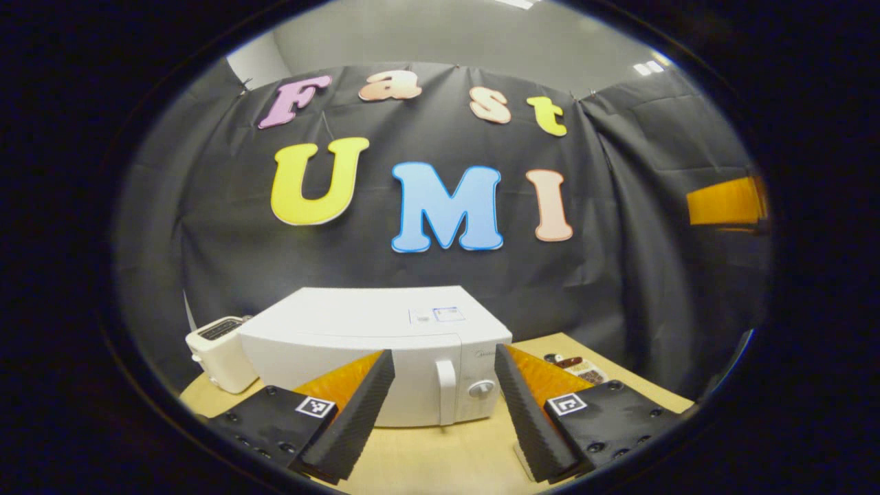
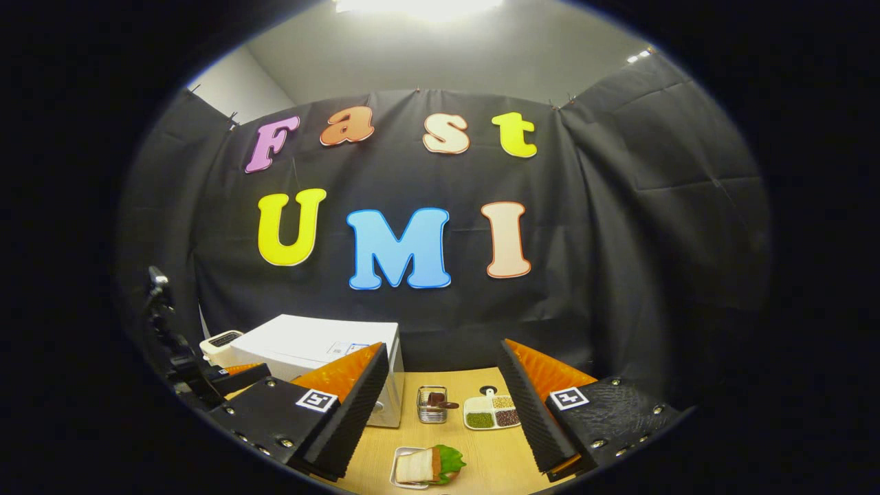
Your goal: Open the microwave oven with the left hand, put the food in, and close the microwave oven.
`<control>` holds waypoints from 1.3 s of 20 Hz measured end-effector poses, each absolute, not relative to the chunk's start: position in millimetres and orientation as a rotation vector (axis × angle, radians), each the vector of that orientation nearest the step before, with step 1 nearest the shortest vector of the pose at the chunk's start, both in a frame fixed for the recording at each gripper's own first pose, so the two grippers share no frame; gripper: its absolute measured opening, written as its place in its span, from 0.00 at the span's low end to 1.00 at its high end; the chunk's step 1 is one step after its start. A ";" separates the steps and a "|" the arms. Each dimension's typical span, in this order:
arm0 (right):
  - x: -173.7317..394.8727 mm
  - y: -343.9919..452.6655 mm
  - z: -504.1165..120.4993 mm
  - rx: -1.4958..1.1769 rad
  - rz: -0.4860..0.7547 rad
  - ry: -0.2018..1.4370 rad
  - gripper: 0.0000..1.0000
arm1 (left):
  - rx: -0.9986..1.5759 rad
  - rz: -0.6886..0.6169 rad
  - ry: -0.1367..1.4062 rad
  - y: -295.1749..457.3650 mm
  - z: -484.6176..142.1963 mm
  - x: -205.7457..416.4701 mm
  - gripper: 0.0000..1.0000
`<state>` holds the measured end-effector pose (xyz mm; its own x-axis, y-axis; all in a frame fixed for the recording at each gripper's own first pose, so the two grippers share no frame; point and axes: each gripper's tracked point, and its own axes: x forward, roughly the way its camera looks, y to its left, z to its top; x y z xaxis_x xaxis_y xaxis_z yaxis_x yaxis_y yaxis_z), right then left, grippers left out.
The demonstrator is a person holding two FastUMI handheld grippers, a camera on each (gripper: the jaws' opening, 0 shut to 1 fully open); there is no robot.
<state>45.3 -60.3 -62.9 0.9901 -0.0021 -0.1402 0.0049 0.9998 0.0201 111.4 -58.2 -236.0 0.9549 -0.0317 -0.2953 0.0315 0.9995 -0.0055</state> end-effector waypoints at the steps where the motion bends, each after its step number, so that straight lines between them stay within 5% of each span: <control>1: 49.1 -63.0 -65.7 0.018 -0.002 0.148 0.96 | 0.006 -0.034 0.327 -60.9 -253.9 119.5 0.96; 9: 75.5 -87.7 -96.1 0.013 -0.007 0.240 0.96 | -0.026 -0.010 0.462 -66.9 -347.4 174.8 0.97; 13: 86.9 -88.6 -106.8 -0.002 0.002 0.269 0.96 | -0.034 -0.018 0.513 -66.8 -378.0 191.2 0.89; 16: 88.3 -83.4 -112.3 -0.007 0.014 0.285 0.96 | -0.025 -0.007 0.527 -66.1 -382.4 190.4 0.34; 22: 80.1 -72.3 -115.5 0.010 0.039 0.298 0.96 | -0.003 -0.030 0.577 -66.9 -378.7 184.0 0.07; 26: 75.5 -77.0 -114.0 0.022 0.030 0.290 0.96 | -0.020 -0.051 0.640 -68.3 -381.9 164.2 0.07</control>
